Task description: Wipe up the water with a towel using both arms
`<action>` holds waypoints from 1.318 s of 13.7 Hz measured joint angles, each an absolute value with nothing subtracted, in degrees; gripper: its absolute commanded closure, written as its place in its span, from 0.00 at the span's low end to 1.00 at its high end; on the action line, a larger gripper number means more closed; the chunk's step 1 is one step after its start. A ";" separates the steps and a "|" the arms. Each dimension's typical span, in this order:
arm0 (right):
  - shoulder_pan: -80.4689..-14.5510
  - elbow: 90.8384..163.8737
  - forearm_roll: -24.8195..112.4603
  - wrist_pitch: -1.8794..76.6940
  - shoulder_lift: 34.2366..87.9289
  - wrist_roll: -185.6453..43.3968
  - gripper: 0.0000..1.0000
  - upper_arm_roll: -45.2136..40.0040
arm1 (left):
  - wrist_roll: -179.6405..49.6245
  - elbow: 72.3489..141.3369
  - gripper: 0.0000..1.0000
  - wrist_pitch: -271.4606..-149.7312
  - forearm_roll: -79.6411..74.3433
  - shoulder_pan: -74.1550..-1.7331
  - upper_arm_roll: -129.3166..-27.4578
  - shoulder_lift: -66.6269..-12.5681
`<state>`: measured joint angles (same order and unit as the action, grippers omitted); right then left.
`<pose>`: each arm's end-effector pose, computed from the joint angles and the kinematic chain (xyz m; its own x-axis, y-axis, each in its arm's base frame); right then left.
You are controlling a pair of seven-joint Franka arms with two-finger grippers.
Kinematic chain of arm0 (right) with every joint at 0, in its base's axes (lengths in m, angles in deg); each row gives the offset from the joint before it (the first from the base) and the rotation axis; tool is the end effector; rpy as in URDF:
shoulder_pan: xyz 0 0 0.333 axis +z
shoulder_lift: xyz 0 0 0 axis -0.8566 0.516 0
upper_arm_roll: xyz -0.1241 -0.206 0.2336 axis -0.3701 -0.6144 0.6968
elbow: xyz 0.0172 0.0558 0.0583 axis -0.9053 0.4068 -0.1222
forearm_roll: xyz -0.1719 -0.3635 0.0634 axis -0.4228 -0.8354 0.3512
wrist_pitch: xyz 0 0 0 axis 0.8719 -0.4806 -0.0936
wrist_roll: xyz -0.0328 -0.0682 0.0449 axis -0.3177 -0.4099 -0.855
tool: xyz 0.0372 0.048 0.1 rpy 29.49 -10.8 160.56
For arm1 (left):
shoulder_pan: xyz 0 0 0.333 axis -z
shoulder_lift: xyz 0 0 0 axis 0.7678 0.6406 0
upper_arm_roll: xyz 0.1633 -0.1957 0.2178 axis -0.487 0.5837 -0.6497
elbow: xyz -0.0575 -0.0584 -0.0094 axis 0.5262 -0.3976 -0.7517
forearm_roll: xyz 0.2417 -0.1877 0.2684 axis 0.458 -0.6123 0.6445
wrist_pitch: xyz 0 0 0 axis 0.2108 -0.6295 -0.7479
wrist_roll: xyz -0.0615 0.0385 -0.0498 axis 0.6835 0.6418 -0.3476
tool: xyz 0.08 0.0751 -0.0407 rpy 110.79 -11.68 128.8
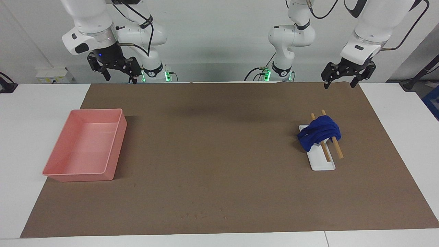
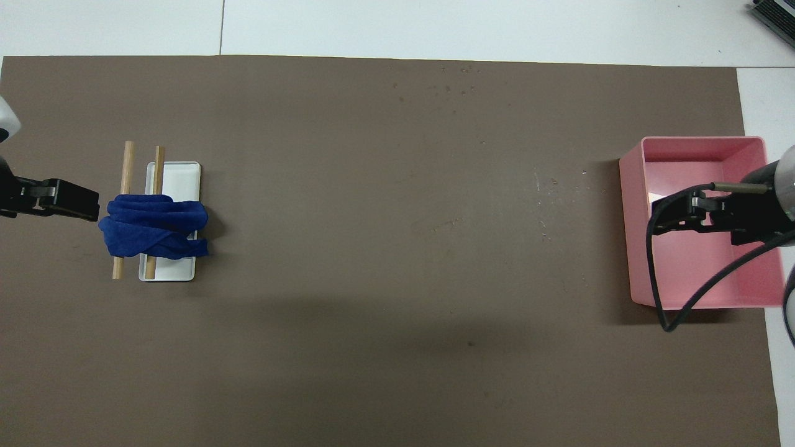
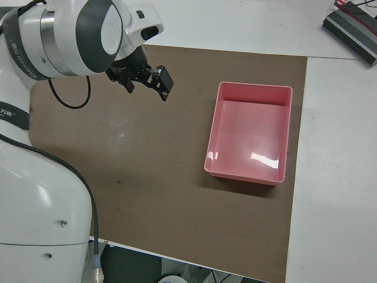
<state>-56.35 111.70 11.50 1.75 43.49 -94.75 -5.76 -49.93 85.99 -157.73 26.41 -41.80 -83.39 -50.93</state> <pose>0.5362 0.0595 0.6622 0.9856 -0.1595 -0.0567 -0.1568 -0.9864 0.0501 0.5501 -0.0528 0.6552 0.9947 -0.0996 -0.0251 -0.1010 -0.9927 -0.0660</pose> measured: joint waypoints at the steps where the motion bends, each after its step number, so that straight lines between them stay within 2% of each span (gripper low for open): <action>1: -56.35 111.70 11.50 1.75 43.49 -94.75 0.00 -5.76 | -49.93 85.99 0.00 -157.73 26.41 -41.79 -83.39 -50.93; 15: -56.35 111.70 11.50 1.75 43.49 -94.75 0.00 -5.76 | -50.18 86.65 0.00 -156.53 26.41 -41.84 -83.79 -51.38; 18: -56.37 111.70 11.50 1.75 43.49 -94.75 0.00 -5.77 | -50.37 90.43 0.00 -159.26 26.44 -43.25 -84.59 -52.84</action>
